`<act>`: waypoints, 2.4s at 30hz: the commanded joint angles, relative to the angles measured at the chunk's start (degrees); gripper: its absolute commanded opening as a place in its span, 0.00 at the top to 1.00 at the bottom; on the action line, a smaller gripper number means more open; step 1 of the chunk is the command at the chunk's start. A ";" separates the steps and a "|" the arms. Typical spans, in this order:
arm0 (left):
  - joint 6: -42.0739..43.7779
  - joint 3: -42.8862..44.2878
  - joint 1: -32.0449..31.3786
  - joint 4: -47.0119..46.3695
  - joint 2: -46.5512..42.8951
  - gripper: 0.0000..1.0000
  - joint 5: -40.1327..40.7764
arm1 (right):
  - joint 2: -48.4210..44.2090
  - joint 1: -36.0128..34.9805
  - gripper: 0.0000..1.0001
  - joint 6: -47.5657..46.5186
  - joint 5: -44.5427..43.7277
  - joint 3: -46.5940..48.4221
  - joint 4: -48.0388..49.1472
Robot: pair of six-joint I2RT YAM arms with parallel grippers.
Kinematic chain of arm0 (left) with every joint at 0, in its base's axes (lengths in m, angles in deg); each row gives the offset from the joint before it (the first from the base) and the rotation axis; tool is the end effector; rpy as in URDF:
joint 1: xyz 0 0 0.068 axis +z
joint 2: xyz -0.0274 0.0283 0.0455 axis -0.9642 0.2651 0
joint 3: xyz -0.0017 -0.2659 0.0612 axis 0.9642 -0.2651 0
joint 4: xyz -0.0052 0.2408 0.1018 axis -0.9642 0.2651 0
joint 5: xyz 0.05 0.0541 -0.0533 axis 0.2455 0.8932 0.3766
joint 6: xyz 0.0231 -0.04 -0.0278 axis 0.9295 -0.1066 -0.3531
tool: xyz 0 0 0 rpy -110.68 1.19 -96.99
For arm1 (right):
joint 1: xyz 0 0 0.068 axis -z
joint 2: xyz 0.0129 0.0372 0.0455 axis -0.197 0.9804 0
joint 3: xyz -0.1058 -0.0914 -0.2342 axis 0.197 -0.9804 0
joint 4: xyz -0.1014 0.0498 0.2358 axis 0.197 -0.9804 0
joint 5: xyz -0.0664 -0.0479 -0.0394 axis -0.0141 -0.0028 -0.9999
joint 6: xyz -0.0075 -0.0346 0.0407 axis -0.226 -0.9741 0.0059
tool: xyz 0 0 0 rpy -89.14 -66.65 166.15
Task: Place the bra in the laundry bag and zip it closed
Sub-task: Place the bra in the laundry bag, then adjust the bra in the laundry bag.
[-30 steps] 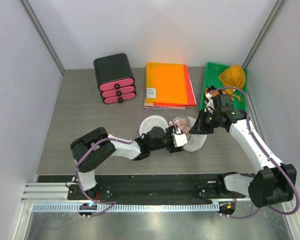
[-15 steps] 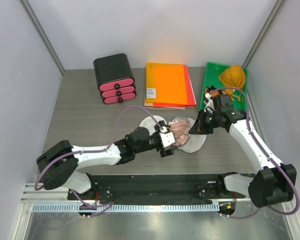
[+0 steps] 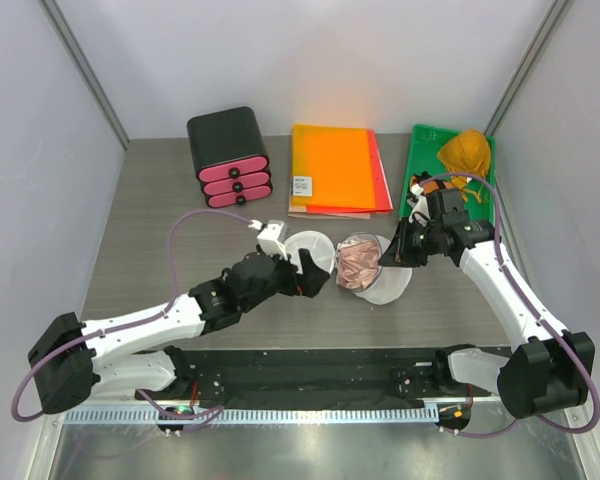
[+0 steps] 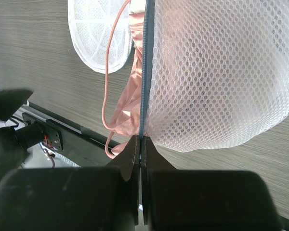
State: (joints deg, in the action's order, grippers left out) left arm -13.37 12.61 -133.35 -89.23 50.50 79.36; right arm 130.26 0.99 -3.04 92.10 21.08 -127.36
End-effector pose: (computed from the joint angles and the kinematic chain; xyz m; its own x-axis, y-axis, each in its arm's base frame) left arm 0.1375 -0.2123 0.2582 -0.5503 -0.1983 -0.8111 0.5095 0.6899 -0.5143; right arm 0.2225 0.0570 0.2758 -0.9160 0.1591 -0.3681 -0.0738 0.8354 0.5447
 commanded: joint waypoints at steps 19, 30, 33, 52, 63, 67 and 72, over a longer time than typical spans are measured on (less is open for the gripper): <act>-55.65 -1.59 17.05 11.85 20.90 0.28 8.10 | -4.62 0.09 0.99 0.21 1.95 -2.15 3.57; -41.03 -1.95 19.44 -2.93 22.52 1.00 10.27 | -3.48 -0.17 0.94 -1.28 2.57 -3.47 4.80; -32.06 -3.44 17.59 0.93 12.76 1.00 17.75 | -3.04 -0.96 0.89 -1.46 1.60 -4.00 5.42; -14.97 -3.01 13.19 14.21 -17.31 1.00 9.42 | 5.83 -21.77 0.32 -1.99 -30.57 16.20 0.31; -14.97 -0.55 13.02 16.32 -19.16 1.00 7.30 | 15.60 -31.99 0.95 4.25 -22.91 8.66 15.96; -14.79 0.86 12.93 17.29 -19.34 1.00 5.47 | 15.07 -33.40 0.99 4.25 -25.64 3.31 20.69; -15.67 2.53 12.84 17.99 -19.69 1.00 3.00 | 17.35 -33.66 0.99 4.08 -25.11 -0.65 26.84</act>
State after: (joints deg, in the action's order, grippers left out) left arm -29.39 11.91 -120.08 -71.41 32.01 84.98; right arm 147.33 -32.52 0.28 68.58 22.82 -110.26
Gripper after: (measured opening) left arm 0.006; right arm 0.021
